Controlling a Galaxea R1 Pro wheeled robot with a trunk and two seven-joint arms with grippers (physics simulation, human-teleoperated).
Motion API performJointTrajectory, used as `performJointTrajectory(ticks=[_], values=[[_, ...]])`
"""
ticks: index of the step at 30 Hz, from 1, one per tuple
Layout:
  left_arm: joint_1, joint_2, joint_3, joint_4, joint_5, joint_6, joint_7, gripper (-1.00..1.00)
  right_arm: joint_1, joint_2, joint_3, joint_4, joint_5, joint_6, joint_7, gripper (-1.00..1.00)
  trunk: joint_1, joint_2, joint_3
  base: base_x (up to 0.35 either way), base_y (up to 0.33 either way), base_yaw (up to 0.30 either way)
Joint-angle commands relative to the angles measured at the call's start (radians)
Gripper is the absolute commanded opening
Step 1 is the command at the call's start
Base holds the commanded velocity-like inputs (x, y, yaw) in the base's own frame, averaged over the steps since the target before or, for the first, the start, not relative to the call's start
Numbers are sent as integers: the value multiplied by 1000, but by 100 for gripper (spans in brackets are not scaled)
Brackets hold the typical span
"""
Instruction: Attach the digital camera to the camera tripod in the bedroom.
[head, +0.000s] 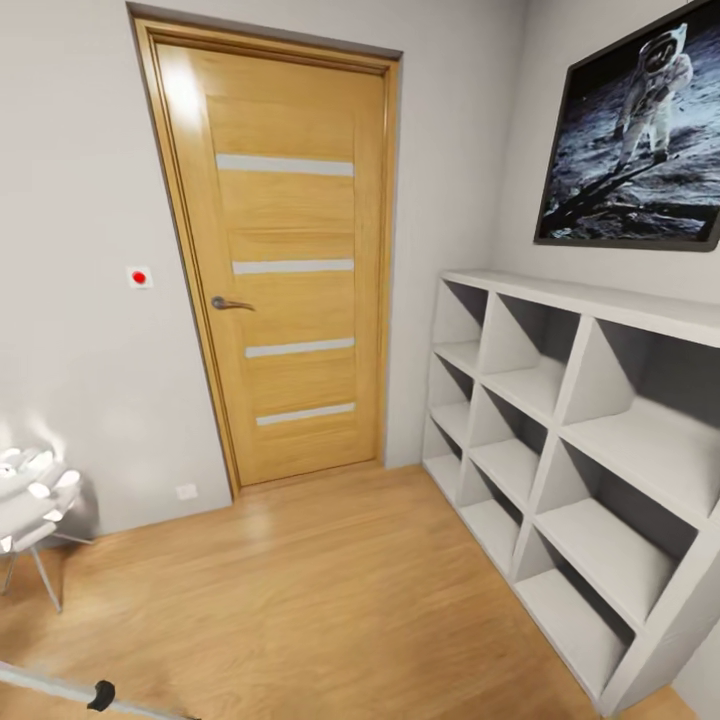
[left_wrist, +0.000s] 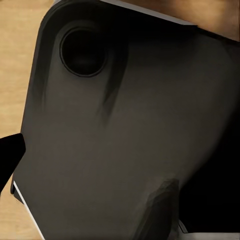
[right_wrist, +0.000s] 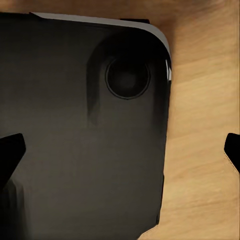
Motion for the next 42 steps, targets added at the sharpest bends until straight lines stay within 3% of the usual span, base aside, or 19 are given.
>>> performJointTrajectory(ticks=[1,42], values=[[1,0,-1,-2,5,0,0,100,0,0,1,0,1,-3,0,100,1,0,-1,330,0,0],[1,-2,-2,-2,4,-1,0,100,0,-6,1,0,1,-6,-4,100,1,0,-1,330,0,0]])
